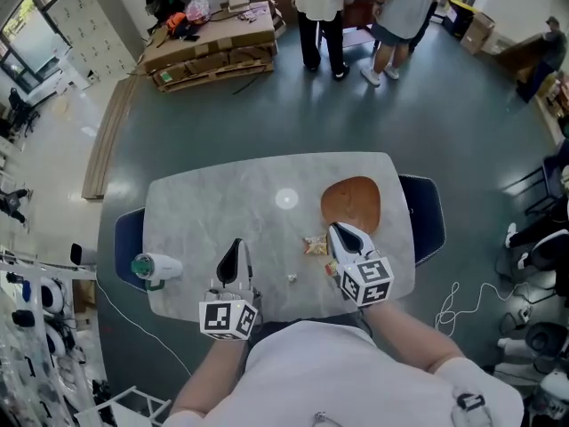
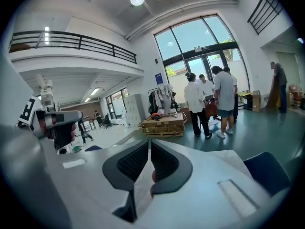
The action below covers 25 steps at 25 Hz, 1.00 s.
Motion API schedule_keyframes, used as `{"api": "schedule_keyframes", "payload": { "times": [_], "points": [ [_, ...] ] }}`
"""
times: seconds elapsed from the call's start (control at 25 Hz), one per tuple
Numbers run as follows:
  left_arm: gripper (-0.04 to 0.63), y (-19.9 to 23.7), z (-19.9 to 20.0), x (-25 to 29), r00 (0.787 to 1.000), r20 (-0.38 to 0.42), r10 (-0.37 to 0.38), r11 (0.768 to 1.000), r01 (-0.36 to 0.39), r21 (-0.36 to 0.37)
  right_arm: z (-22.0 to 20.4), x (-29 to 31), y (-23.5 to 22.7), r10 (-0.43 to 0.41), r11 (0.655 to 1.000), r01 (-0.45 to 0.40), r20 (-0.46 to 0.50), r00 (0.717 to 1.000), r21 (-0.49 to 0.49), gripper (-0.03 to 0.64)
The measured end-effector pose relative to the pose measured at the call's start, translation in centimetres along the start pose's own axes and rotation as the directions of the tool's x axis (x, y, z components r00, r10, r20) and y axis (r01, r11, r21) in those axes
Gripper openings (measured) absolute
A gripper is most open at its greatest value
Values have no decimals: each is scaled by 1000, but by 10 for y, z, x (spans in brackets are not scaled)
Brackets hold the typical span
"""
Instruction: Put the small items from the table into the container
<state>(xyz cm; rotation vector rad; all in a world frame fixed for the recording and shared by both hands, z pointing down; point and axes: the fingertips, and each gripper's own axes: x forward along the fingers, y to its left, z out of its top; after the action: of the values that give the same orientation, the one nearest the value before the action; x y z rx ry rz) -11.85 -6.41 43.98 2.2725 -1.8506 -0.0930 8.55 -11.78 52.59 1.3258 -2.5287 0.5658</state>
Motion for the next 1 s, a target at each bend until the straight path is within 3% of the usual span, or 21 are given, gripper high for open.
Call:
{"api": "schedule_keyframes", "payload": {
  "times": [0.2,0.36,0.64,0.92,1.0],
  "points": [
    [3,14,-24,19,998,-57,14,999,-16,-34,-50,32,-10,-16,1000,14,-124,992,-15,65],
    [3,27,-44,20,994,-108,28,999,-33,-39,-107,66,-20,-32,999,23,-250,968,-40,103],
    [3,61,-68,0,976,-177,125,990,-134,-37,-209,121,-38,-48,998,28,-471,881,-48,197],
    [3,91,-80,-24,956,-213,200,977,-212,-35,-280,154,-40,-80,993,14,-601,795,-113,281],
    [3,95,-82,-27,953,-219,209,974,-223,-40,-297,152,-42,-120,987,19,-651,749,-160,279]
  ]
}}
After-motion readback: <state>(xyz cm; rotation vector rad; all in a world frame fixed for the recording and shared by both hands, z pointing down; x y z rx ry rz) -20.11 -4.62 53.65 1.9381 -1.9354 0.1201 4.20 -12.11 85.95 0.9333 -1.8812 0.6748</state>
